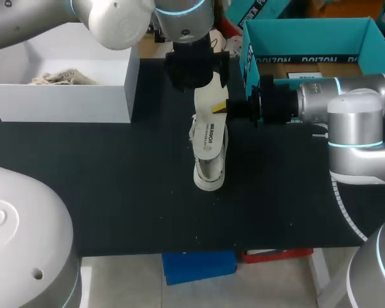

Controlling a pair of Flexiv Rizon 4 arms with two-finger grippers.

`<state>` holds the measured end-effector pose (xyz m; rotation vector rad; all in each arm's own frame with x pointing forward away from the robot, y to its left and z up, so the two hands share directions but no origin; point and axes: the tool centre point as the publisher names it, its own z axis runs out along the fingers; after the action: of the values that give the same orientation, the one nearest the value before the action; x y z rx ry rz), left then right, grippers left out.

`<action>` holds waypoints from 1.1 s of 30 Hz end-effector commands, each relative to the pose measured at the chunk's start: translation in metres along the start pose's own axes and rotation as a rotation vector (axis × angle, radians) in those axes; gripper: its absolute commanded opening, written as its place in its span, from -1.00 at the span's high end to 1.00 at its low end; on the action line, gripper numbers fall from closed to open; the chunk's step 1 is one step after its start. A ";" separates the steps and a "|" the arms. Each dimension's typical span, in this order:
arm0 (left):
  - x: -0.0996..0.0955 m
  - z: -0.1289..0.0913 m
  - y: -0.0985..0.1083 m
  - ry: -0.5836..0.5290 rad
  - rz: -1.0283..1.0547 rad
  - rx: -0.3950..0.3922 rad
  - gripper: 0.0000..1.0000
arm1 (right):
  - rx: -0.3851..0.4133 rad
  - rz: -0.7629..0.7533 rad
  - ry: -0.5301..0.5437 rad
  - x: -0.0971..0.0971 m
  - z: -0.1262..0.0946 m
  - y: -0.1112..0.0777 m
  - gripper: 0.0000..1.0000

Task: Take the shoe out of the shoebox, open the shoe tongue, remove and reinsert the insole, then place the shoe into the shoebox

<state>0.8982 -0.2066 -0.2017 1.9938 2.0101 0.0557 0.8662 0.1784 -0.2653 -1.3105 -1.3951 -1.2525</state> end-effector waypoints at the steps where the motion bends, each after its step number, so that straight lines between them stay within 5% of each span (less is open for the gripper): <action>1: 0.012 -0.011 -0.031 -0.018 -0.012 -0.038 -1.00 | -0.002 0.001 -0.002 0.000 0.001 0.000 1.00; 16: 0.029 -0.026 -0.109 -0.124 -0.052 -0.021 -1.00 | -0.002 0.001 -0.002 0.000 0.001 0.000 1.00; 22: 0.048 -0.036 -0.115 -0.518 -0.082 0.028 -1.00 | -0.002 0.001 -0.002 0.000 0.001 0.000 1.00; 28: 0.056 -0.030 -0.116 -0.713 -0.040 0.047 -1.00 | -0.002 0.001 -0.002 0.000 0.001 0.000 1.00; 33: 0.054 -0.030 -0.114 -0.679 -0.028 0.046 -1.00 | -0.002 0.001 -0.002 0.000 0.001 0.000 1.00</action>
<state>0.7796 -0.1640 -0.2030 1.8493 1.8404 -0.3143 0.8662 0.1784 -0.2653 -1.3106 -1.3952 -1.2523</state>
